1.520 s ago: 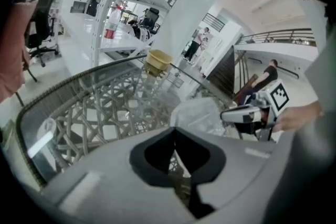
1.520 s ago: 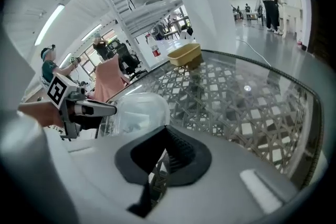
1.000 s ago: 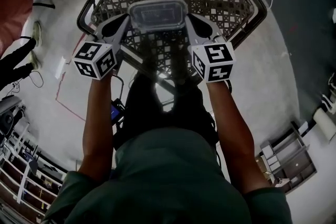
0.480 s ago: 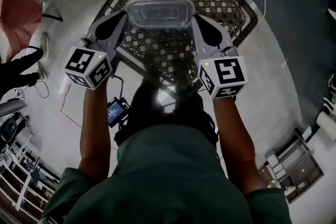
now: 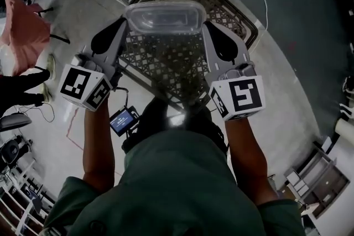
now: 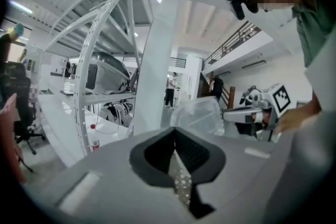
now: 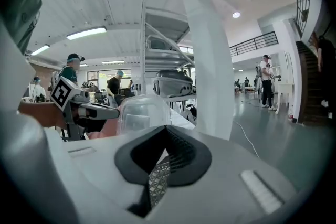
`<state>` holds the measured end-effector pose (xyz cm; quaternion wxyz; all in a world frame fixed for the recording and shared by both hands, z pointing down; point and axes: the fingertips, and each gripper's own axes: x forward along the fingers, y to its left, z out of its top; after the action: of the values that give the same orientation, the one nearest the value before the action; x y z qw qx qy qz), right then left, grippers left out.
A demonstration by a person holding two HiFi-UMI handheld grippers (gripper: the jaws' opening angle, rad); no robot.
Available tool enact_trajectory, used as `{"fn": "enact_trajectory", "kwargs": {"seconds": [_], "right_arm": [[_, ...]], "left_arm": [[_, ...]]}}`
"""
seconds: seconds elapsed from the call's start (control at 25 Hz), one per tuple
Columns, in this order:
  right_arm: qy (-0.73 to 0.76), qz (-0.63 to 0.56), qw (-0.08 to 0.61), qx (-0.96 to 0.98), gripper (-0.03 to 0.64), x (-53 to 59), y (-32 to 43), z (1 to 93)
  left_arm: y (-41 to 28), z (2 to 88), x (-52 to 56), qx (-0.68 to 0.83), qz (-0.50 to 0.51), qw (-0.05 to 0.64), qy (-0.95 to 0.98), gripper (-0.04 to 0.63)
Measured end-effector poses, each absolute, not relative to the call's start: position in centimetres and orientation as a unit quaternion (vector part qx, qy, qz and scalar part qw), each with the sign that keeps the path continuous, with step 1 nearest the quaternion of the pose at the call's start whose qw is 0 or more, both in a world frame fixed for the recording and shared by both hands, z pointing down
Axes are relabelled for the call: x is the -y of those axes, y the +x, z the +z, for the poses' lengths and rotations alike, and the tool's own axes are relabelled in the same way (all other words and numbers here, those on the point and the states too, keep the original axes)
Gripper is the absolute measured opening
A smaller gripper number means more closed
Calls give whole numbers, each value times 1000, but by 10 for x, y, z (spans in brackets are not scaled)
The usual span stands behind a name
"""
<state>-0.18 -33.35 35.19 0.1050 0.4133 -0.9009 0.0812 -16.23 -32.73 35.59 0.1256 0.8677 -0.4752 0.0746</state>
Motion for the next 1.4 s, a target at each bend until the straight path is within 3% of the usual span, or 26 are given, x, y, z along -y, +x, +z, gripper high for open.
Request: {"fn": "enact_trajectory", "kwargs": {"seconds": [0.6,1.4], "right_arm": [[430,-23,62,901,2,276,8,212],[451,-84,28,888,2,208,20,138]], "left_arm": [[-153,220,278,466,22,20,884,2],[-138,139,209,451,-2,-61,891,2]]}}
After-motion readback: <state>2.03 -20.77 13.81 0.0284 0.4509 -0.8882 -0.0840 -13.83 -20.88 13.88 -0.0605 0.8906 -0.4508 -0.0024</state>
